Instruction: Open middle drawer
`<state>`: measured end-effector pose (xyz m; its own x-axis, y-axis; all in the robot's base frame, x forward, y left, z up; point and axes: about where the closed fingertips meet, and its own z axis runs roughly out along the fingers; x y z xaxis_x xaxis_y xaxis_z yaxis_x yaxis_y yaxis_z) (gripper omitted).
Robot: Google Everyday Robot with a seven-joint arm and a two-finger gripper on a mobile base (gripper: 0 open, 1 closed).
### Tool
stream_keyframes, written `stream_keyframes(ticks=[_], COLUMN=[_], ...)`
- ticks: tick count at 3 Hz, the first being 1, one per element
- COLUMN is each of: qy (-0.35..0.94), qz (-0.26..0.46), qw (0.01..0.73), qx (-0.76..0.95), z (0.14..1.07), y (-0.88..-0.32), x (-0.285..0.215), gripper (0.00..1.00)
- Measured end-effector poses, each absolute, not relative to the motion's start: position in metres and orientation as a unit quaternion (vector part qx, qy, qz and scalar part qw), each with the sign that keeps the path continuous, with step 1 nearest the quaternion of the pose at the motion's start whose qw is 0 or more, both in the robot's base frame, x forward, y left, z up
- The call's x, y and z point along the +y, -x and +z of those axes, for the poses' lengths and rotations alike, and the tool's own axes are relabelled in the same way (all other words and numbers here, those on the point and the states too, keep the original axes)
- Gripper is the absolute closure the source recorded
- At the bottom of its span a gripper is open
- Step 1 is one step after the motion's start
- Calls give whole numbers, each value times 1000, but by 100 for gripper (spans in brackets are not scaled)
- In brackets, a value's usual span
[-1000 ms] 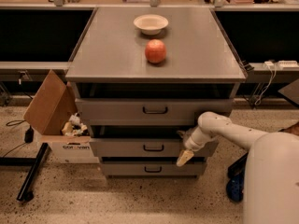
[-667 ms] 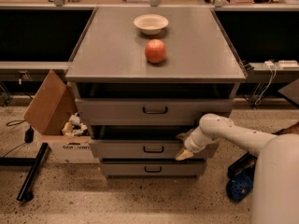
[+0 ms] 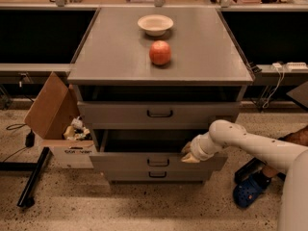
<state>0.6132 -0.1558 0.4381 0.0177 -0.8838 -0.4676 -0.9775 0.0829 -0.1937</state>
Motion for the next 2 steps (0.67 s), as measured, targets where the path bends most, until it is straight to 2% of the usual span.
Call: stream_keyframes(ticks=[1, 2], qy=[670, 670], qz=[96, 96], qw=[244, 244], qx=[694, 694], z=[438, 438], y=[-613, -613], x=[-156, -156], gripper=[86, 63])
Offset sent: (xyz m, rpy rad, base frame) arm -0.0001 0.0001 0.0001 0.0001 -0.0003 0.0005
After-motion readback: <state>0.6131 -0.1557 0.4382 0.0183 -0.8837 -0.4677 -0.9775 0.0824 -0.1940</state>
